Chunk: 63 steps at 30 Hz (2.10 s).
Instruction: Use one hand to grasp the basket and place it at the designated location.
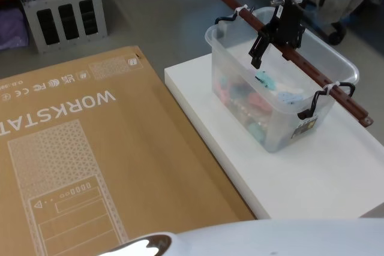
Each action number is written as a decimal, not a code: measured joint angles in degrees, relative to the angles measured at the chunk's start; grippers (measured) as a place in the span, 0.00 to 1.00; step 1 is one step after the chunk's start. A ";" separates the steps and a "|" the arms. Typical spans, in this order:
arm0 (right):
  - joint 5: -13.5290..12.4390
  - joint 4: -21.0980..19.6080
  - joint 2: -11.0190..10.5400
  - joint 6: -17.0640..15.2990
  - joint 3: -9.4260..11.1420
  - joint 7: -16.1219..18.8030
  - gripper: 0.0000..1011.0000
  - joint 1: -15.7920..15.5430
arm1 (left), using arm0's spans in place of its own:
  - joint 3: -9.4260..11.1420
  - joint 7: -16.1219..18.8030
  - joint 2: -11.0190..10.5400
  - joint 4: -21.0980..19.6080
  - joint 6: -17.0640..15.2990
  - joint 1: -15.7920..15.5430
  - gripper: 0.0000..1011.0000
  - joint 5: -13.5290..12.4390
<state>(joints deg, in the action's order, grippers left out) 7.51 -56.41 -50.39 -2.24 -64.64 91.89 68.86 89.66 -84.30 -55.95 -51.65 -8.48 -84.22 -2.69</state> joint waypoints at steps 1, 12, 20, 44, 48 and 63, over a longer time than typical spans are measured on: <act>-0.03 -0.06 -0.04 0.00 0.02 -0.02 0.98 0.02 | 0.00 0.00 0.00 0.00 0.00 0.00 0.00 0.00; -0.23 -2.16 -1.70 -0.64 1.04 -0.75 0.99 1.21 | 0.00 0.00 0.00 0.00 0.00 0.00 0.00 0.00; -0.02 -4.32 -3.34 -1.52 2.05 -1.30 0.99 2.05 | 0.00 0.00 0.00 0.00 0.00 0.00 0.00 0.00; 1.12 -10.63 -7.67 -4.27 5.51 -2.10 0.99 3.07 | 0.00 0.00 0.00 0.00 0.00 0.00 0.00 0.00; 1.10 -11.67 -8.45 -4.65 6.30 -2.11 0.99 3.15 | 0.00 0.00 0.00 0.00 0.00 0.00 0.00 0.00; 0.87 -13.66 -10.55 -5.72 8.95 -2.15 0.99 3.20 | 0.00 0.00 0.00 0.00 0.00 0.00 0.00 0.00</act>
<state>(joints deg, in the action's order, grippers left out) 8.38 -70.06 -60.93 -7.96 -55.70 89.74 72.05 89.66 -84.30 -55.94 -51.65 -8.48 -84.22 -2.69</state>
